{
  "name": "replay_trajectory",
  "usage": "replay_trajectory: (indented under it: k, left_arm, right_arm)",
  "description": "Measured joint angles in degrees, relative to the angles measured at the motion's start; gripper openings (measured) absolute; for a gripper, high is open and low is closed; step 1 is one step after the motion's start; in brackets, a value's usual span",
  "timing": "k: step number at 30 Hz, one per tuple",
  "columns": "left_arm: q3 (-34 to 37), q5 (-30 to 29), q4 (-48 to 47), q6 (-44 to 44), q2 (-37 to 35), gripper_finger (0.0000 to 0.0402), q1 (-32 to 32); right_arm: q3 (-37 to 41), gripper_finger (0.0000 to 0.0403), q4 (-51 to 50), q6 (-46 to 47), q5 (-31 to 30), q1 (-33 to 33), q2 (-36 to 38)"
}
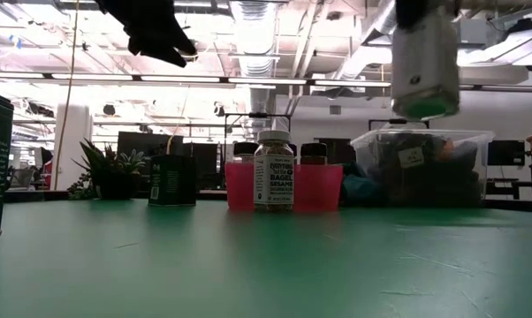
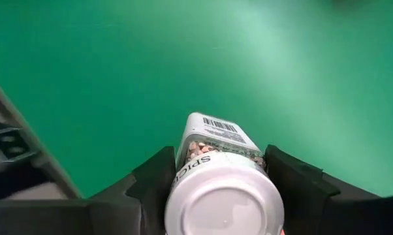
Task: Sort spices by type
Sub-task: Put the bottom white seasoning bottle into the yellow bin
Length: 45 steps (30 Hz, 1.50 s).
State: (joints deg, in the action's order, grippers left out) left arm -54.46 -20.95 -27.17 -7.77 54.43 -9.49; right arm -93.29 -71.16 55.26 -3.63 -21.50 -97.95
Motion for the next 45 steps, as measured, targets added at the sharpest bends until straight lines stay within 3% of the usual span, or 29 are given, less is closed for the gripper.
replay_trajectory:
  k: [8, 19, 22, 27, 34, 39, 45]
  left_arm:
    - [0.0, 0.0, 0.8, -6.1, 0.0, 0.0283, -0.3]
    - [1.7, 0.0, 2.3, -21.0, 4.2, 0.0283, 3.8]
    - [4.4, -0.4, 5.2, -25.2, 4.9, 0.0283, 6.6]
    - [8.5, -1.8, 8.3, -33.1, 4.8, 0.0283, 11.5]
    - [10.4, -5.4, 8.6, -39.7, 4.8, 0.0283, 17.7]
    - [10.8, -8.0, 8.3, -41.6, 4.8, 0.0283, 20.1]
    - [10.8, -9.1, 8.3, -41.5, 4.8, 0.0283, 20.4]
  right_arm:
    - [4.4, 0.0233, 3.8, 14.9, -7.7, -9.3, -0.8]
    - [4.7, 0.0225, 4.8, 20.8, -10.1, -19.7, -0.7]
    - [5.7, 0.0227, 4.0, 23.2, -13.7, -23.1, -0.7]
    - [5.9, 0.0225, 3.5, 23.3, -13.9, -26.0, -0.7]
    - [5.9, 0.0226, 1.9, 30.4, -13.9, -32.1, -0.2]
    - [5.9, 0.0227, 0.1, 36.5, -15.2, -36.3, -0.1]
    - [5.7, 0.0227, -0.6, 36.3, -14.3, -36.3, 0.0]
